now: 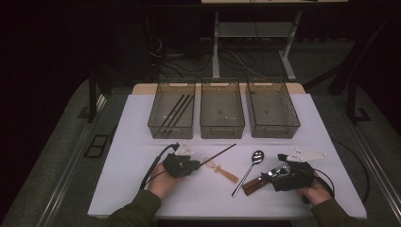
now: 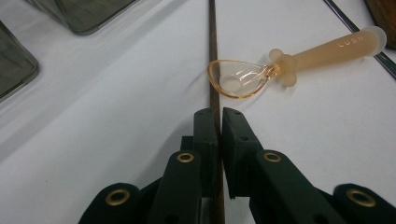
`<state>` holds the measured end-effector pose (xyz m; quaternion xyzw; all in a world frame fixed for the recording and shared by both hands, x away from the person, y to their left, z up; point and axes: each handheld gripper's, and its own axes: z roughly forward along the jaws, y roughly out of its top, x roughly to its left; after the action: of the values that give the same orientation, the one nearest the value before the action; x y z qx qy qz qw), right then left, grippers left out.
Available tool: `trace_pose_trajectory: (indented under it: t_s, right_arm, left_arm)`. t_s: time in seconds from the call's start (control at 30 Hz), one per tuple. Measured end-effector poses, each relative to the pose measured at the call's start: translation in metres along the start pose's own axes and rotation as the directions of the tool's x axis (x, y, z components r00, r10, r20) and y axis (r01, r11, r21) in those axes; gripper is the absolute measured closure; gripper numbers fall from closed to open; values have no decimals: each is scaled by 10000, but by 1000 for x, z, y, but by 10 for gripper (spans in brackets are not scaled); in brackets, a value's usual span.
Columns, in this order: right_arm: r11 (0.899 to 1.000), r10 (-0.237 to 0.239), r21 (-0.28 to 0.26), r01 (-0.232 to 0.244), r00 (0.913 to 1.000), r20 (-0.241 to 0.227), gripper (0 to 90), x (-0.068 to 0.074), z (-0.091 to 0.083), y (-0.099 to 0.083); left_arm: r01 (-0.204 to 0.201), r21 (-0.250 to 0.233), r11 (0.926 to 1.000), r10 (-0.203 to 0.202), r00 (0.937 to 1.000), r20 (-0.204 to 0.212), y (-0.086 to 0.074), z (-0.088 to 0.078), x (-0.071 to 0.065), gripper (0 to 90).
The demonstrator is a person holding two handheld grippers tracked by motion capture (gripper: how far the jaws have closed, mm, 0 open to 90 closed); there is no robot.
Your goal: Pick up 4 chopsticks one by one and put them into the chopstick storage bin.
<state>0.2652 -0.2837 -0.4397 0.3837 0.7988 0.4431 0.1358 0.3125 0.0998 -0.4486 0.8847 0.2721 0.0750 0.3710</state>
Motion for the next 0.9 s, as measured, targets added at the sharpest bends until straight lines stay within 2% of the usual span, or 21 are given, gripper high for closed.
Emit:
trace_pose_trajectory:
  t_s: [0.57, 0.9]
  right_arm:
    - [10000, -3, -13, 3, 10000, 7, 9, -1, -1, 0]
    - [10000, -24, -40, 24, 10000, 5, 9, -1, -1, 0]
  left_arm:
    - [265, -143, 9995, -265, 9996, 9, 0, -11, 8, 843]
    - [221, -201, 9996, -220, 9998, 20, -2, -22, 15, 844]
